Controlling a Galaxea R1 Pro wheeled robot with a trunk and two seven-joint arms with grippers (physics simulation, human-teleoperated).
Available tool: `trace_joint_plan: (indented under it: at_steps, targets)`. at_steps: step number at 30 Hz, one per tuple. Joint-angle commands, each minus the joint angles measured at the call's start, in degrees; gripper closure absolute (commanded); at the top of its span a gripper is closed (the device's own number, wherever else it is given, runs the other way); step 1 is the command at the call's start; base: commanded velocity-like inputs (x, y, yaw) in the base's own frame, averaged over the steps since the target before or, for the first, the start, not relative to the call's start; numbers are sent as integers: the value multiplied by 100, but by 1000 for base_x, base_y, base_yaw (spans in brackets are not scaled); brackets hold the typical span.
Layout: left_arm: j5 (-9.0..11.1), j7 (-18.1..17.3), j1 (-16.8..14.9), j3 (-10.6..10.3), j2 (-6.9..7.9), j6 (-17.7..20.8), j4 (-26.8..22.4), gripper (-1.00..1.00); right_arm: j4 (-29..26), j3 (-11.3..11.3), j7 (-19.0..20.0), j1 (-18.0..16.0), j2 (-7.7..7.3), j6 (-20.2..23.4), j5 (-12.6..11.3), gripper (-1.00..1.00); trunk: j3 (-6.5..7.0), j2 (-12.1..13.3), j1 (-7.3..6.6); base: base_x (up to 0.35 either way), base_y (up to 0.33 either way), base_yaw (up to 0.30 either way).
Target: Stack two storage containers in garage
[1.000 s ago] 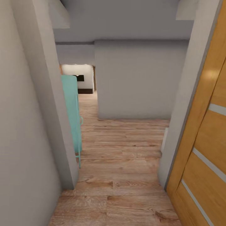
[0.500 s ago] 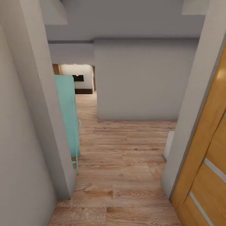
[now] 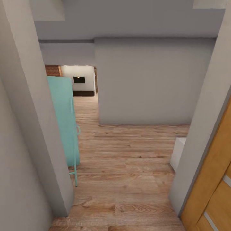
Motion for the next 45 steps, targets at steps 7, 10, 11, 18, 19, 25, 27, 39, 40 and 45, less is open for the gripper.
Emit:
trace_joint_plan:
  at_steps: [7, 10, 11, 18, 19, 25, 27, 39, 40, 45]
  targets:
    - [52, -24, -3, -9, 2, 11, 0, -100, 17, 48, 14, -7, -1, -26, -59, -100, -7, -3, 3, 321, 0, -178]
    - [54, -23, -3, -9, 2, 11, 1, -100, 17, 48, 13, -7, -1, -26, -63, -100, -7, -3, 3, 321, 0, -119]
    - [54, -23, -3, -11, 2, 11, -2, -100, 17, 48, 13, -7, -1, -26, -66, -100, -7, -3, 3, 321, 0, -31]
    - [55, -23, -3, -11, 2, 11, -4, -100, 17, 48, 13, -7, -4, -26, -64, -100, -7, -3, 3, 321, 0, -7]
    - [56, -23, -3, -12, 2, 11, -4, -100, 17, 48, 13, -7, -8, -26, -64, -100, -7, -3, 3, 321, 0, -1]
    - [52, -23, -3, -13, 2, 11, -4, -100, 17, 48, 13, -2, -28, -26, -68, -100, -7, -3, 3, 321, 0, 0]
    - [52, -23, -3, -13, 2, 11, -4, -100, 17, 48, 13, 1, -45, -26, -68, -100, -7, -3, 3, 321, 0, 0]
    - [52, -23, -3, -13, 3, 11, -5, -100, 17, 48, 13, 2, -53, -26, -68, -100, -7, -3, 3, 321, 0, 0]
    - [52, -23, -3, -13, 5, 11, -5, -100, 17, 48, 13, 2, -53, -26, -68, -100, -7, -3, 3, 321, 0, 0]
    - [52, -23, -3, -13, 10, 11, -5, -100, 17, 48, 13, 2, -53, -26, -68, -100, -7, -3, 3, 321, 0, 0]
